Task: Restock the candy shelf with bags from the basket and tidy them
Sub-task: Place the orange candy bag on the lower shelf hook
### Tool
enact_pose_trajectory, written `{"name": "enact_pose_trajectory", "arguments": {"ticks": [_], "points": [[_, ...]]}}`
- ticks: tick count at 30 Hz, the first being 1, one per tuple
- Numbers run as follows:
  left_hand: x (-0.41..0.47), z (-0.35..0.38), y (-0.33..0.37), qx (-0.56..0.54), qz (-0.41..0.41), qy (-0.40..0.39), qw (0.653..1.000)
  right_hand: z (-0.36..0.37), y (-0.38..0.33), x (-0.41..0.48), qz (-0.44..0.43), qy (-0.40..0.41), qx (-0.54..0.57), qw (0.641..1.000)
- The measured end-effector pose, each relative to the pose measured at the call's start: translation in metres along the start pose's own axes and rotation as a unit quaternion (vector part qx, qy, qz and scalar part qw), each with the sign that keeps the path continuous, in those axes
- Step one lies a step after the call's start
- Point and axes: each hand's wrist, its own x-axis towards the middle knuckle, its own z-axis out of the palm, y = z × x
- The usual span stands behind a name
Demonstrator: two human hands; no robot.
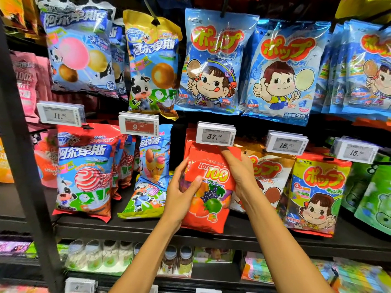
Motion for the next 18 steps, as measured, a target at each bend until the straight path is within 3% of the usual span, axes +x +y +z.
{"name": "enact_pose_trajectory", "arguments": {"ticks": [11, 18], "points": [[0.001, -0.005, -0.009, -0.001, 0.026, 0.013, 1.0, 0.004, -0.003, -0.003, -0.046, -0.019, 0.028, 0.998], [0.011, -0.004, -0.01, -0.006, 0.023, 0.015, 1.0, 0.009, 0.003, 0.013, -0.046, 0.009, 0.002, 0.999]]}}
